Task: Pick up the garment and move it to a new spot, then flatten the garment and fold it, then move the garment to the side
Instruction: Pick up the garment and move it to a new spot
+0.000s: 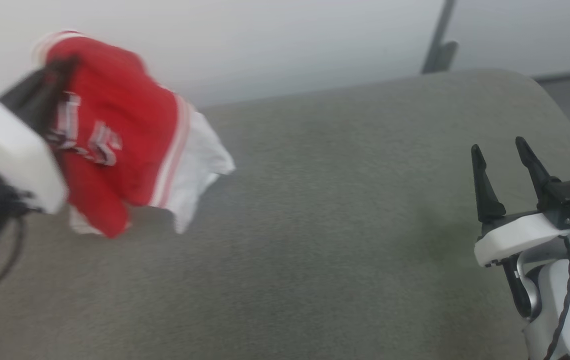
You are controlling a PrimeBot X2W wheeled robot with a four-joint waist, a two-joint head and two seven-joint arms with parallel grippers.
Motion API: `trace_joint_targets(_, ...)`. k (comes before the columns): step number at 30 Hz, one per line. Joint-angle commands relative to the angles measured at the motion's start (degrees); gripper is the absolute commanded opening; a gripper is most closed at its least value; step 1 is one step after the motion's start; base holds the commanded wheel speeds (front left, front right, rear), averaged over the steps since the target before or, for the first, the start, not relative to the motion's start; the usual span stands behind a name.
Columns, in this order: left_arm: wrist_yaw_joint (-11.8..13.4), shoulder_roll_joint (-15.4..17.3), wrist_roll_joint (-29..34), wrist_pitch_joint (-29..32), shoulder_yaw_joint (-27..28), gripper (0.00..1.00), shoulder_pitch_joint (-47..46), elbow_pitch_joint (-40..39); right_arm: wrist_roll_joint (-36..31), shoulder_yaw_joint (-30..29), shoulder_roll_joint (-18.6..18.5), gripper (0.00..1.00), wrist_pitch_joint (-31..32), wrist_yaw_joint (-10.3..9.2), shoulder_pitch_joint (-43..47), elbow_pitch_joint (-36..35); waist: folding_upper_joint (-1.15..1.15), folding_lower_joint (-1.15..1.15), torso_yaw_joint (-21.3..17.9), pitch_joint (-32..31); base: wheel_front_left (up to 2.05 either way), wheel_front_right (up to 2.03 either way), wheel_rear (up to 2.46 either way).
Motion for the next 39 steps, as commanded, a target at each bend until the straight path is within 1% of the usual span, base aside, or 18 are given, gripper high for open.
trace_joint_targets(1, 0.5, -1.5, 1.3, 0.7, -1.4, 0.0, -1.5, -0.9, -0.2, -0.5, 0.4, 1.0, -0.5, -0.03, -0.7, 0.3, 0.0, 0.0, -2.7, 1.7, 0.0, 0.0, 0.0)
trace_joint_targets(6, 1.0, -6.8, 3.0, 2.9, -6.6, 0.0, -4.0, -1.4, -0.4, -1.3, 1.1, 1.0, -1.2, -0.02, -1.0, 0.9, 0.0, 0.0, -5.2, 3.6, 0.0, 0.0, 0.0)
trace_joint_targets(10, 0.8, -10.4, 4.0, 3.9, -10.3, 0.0, -4.2, 1.0, -0.3, -1.4, 1.9, 1.0, -1.7, -0.02, -1.1, 1.5, 0.0, 0.0, -6.3, 5.2, 0.0, 0.0, 0.0)
trace_joint_targets(12, 0.7, -11.0, 4.1, 4.0, -11.1, 0.0, -4.0, 1.9, -0.3, -1.3, 2.0, 1.0, -1.7, -0.03, -1.2, 1.7, 0.0, 0.0, -6.5, 5.6, 0.0, 0.0, 0.0)
trace_joint_targets(16, -0.2, -13.4, 4.0, 4.5, -14.1, 0.0, -2.5, 6.7, -0.3, -1.2, 2.8, 1.0, -2.1, -0.02, -1.4, 2.1, 0.0, 0.0, -7.0, 7.0, 0.0, 0.0, 0.0)
trace_joint_targets(25, -4.1, -17.2, 1.3, 5.1, -17.6, 0.0, -0.5, 20.7, 0.0, -0.3, 3.9, 1.0, -2.2, -0.03, -2.5, 2.4, 0.0, 0.0, -7.4, 9.0, 0.0, 0.0, 0.0)
trace_joint_targets(28, -5.5, -18.2, 1.3, 5.6, -19.1, 0.0, -0.8, 25.6, 0.0, 0.0, 4.1, 1.0, -2.3, -0.02, -2.9, 2.2, 0.0, 0.0, -7.3, 9.4, 0.0, 0.0, 0.0)
trace_joint_targets(38, -12.5, -22.2, 1.0, 7.8, -23.2, 0.0, -3.5, 40.6, -0.1, 1.1, 4.3, 1.0, -2.3, -0.03, -3.8, 2.1, 0.0, 0.0, -6.5, 9.6, 0.0, 0.0, 0.0)
trace_joint_targets(39, -13.1, -22.7, 0.9, 7.9, -23.4, 0.04, -3.9, 41.7, -0.1, 1.1, 4.3, 1.0, -2.3, -0.03, -3.9, 2.2, 0.0, 0.0, -6.4, 9.5, 0.0, 0.0, 0.0)
